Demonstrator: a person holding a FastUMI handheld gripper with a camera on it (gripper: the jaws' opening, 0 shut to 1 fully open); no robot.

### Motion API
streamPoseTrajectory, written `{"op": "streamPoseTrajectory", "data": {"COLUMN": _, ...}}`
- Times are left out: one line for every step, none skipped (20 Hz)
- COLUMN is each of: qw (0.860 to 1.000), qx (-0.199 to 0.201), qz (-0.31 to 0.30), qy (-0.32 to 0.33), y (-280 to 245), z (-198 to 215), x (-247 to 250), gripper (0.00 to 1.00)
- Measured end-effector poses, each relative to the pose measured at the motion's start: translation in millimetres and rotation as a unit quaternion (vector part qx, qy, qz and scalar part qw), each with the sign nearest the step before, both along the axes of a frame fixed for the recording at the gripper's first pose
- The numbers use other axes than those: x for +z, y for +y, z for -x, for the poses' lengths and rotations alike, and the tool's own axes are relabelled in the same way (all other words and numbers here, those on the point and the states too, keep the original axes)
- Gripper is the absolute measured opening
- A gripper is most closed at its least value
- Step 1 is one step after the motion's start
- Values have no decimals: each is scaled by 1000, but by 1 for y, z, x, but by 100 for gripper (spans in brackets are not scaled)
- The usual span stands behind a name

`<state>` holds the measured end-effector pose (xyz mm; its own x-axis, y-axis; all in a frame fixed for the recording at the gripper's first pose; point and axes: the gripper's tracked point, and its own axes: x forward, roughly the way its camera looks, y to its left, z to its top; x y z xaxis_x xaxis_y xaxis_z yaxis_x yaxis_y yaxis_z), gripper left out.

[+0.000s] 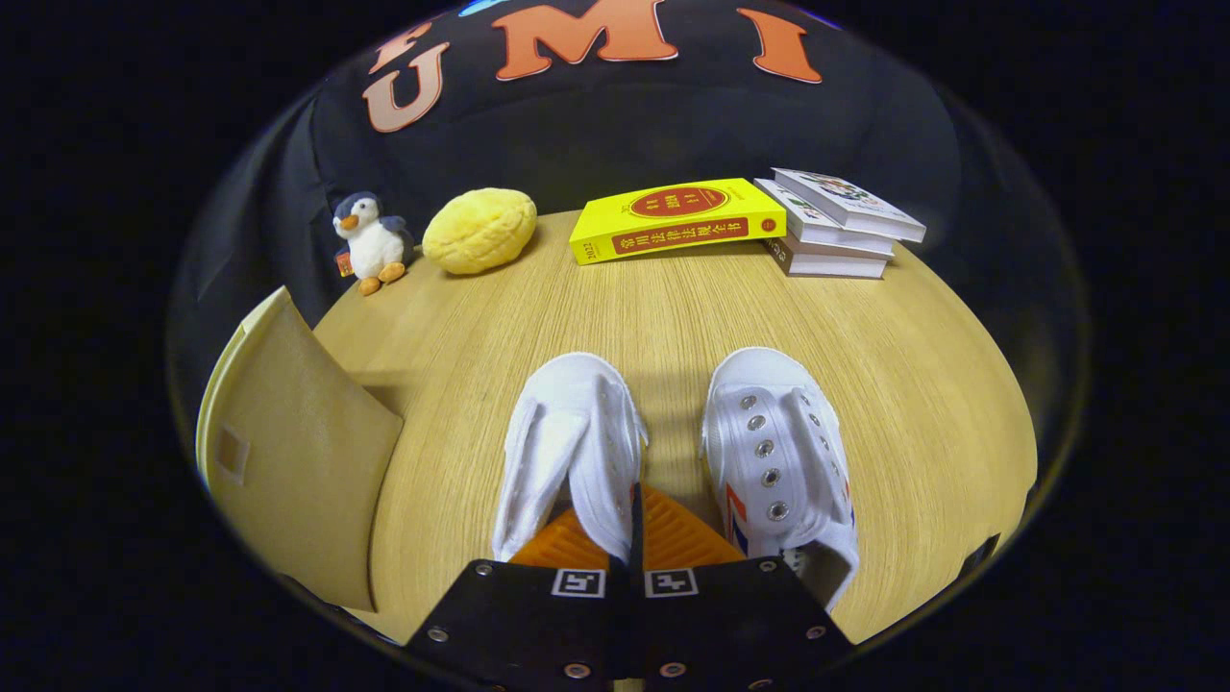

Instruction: Open the storage box then place both shoes into the box .Put the left shoe in first, then the right shoe, with the right side of both shoes facing outward in a uniform manner.

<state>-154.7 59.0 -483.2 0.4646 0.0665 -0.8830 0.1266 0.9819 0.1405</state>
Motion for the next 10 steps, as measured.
{"op": "streamPoseTrajectory", "data": {"qw": 1000, "qx": -2, "qz": -9, "qy": 0, "y": 3, "z": -2, "x": 5, "gripper": 1}}
{"op": "streamPoseTrajectory", "data": {"qw": 1000, "qx": -4, "qz": -16, "qy": 0, "y": 6, "z": -4, "x": 11, "gripper": 1}}
{"op": "streamPoseTrajectory", "data": {"qw": 1000, "qx": -3, "qz": -21, "qy": 0, "y": 9, "z": -5, "x": 17, "gripper": 1}}
{"op": "streamPoseTrajectory", "data": {"qw": 1000, "qx": -2, "qz": -22, "qy": -3, "y": 12, "z": -6, "x": 26, "gripper": 1}}
{"op": "streamPoseTrajectory", "data": {"qw": 1000, "qx": -1, "qz": -25, "qy": -8, "y": 15, "z": -10, "x": 36, "gripper": 1}}
{"op": "streamPoseTrajectory", "data": {"qw": 1000, "qx": -3, "qz": -29, "qy": -13, "y": 19, "z": -14, "x": 48, "gripper": 1}}
{"op": "streamPoseTrajectory", "data": {"qw": 999, "qx": -6, "qz": -35, "qy": -18, "y": 23, "z": -18, "x": 61, "gripper": 1}}
{"op": "streamPoseTrajectory", "data": {"qw": 999, "qx": -15, "qz": -43, "qy": -21, "y": 27, "z": -24, "x": 73, "gripper": 1}}
{"op": "streamPoseTrajectory", "data": {"qw": 998, "qx": -21, "qz": -51, "qy": -25, "y": 33, "z": -30, "x": 87, "gripper": 1}}
{"op": "streamPoseTrajectory", "data": {"qw": 998, "qx": -24, "qz": -56, "qy": -31, "y": 38, "z": -37, "x": 101, "gripper": 1}}
